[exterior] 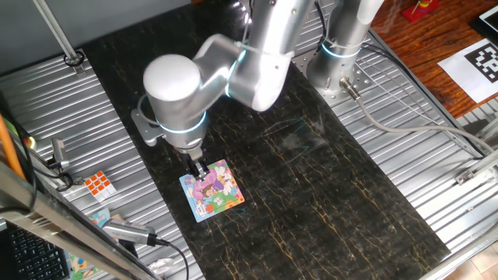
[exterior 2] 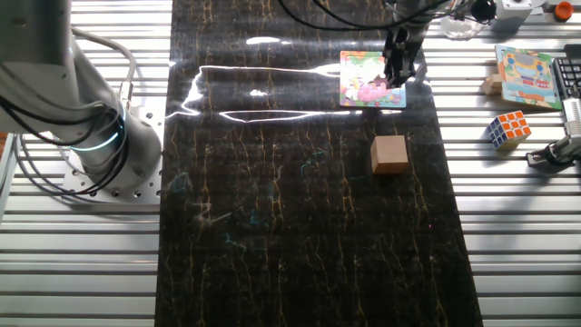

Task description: Assemble one piece of a puzzle

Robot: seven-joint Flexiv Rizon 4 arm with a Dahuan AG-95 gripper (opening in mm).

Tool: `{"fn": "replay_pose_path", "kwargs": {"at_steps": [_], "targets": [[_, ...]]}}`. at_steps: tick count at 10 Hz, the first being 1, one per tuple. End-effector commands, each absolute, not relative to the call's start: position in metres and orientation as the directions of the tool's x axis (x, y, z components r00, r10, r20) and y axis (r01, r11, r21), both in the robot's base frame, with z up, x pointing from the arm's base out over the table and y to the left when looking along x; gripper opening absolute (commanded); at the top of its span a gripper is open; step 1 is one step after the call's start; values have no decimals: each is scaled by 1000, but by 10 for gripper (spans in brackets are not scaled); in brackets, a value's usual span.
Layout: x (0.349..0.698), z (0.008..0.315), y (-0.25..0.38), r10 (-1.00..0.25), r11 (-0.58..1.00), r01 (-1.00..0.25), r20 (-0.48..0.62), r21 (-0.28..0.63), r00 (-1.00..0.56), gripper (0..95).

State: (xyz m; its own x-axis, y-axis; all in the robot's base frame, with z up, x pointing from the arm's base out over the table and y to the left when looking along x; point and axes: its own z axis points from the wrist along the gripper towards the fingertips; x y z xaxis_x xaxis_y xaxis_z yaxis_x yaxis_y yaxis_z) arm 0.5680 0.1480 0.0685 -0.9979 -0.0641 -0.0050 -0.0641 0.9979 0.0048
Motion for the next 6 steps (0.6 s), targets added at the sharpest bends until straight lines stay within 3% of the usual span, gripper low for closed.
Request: {"fn": "replay_pose_path", "kwargs": {"at_steps": [1,6], "targets": [[568,70,149,-91,996,-91,-6,6,-996,0],[568,70,149,-89,996,-89,-5,23,-996,0]]}}
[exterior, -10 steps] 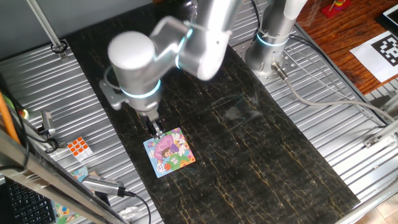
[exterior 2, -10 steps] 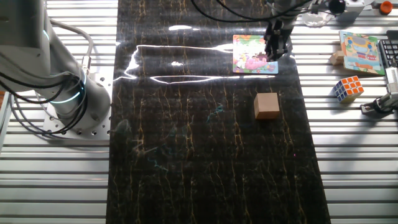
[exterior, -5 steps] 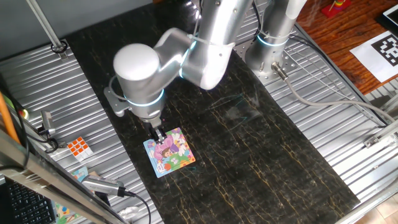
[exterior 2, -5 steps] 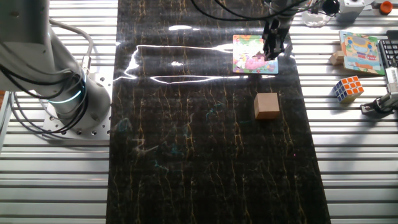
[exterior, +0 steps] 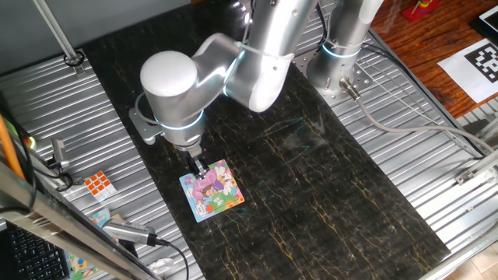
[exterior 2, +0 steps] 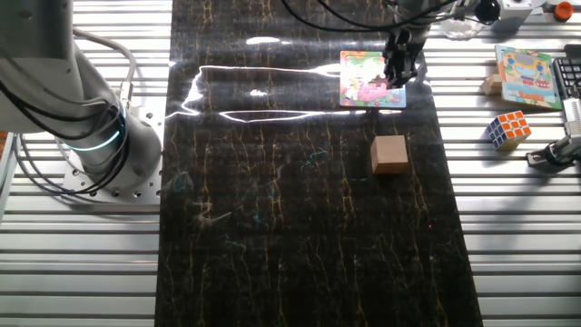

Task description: Assemble one piece of a puzzle

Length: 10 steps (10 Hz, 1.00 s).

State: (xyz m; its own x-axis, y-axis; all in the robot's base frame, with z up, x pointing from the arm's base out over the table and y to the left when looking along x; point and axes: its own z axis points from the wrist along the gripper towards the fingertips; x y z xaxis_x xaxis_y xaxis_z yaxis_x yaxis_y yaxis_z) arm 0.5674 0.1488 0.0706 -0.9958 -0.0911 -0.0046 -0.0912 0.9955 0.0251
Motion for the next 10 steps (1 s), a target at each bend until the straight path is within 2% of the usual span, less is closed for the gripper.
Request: {"fn": "replay_pose_path", "kwargs": {"at_steps": [1,10], "targets": [[568,70,149,-85,996,-85,-6,23,-996,0],[581,41,170,-68,997,-68,-17,21,-998,0]]}}
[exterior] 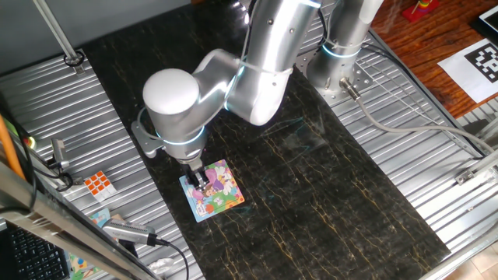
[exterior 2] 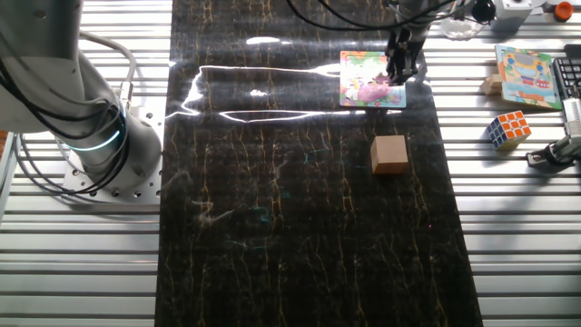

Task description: Assemble one piece of a puzzle

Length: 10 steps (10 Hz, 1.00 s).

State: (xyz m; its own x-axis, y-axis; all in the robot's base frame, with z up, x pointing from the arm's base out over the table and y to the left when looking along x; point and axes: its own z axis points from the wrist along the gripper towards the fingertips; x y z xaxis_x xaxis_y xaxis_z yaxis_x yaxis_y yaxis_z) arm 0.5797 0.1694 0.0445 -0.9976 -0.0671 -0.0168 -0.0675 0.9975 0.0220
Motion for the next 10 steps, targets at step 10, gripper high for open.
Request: {"fn": "replay_pose_path", "kwargs": {"at_steps": [10], "targets": [[573,19,175,-82,996,-82,-11,25,-997,0]]}}
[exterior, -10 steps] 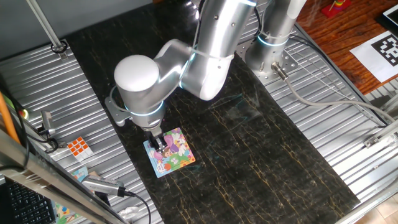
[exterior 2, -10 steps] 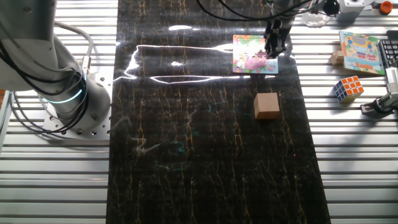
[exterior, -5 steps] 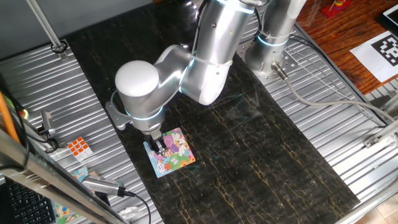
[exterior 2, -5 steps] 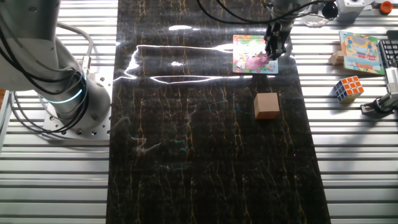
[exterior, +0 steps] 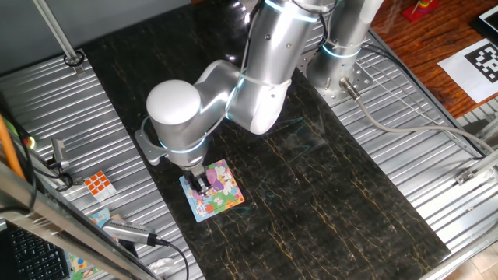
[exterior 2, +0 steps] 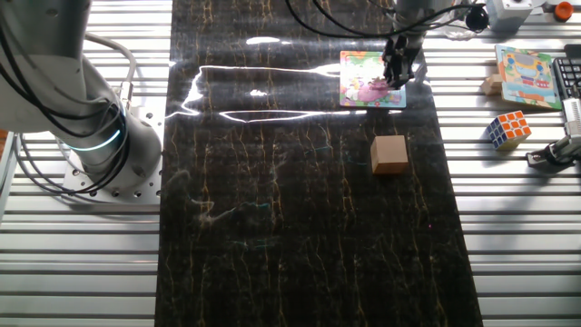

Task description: Assemble one piece of a puzzle

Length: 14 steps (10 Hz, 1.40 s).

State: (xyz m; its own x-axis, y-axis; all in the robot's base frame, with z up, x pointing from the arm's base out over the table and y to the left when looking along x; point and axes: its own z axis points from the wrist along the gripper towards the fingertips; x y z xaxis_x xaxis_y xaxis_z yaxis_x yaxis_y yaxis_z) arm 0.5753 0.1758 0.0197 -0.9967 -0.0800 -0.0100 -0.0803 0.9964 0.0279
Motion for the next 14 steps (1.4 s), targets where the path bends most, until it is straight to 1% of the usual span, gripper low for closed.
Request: {"fn": "replay_pose_path", "kwargs": {"at_steps": [1,14], "targets": [[572,18,175,-83,996,-84,-10,26,-996,0],[570,12,177,-78,997,-78,-17,27,-997,0]]}}
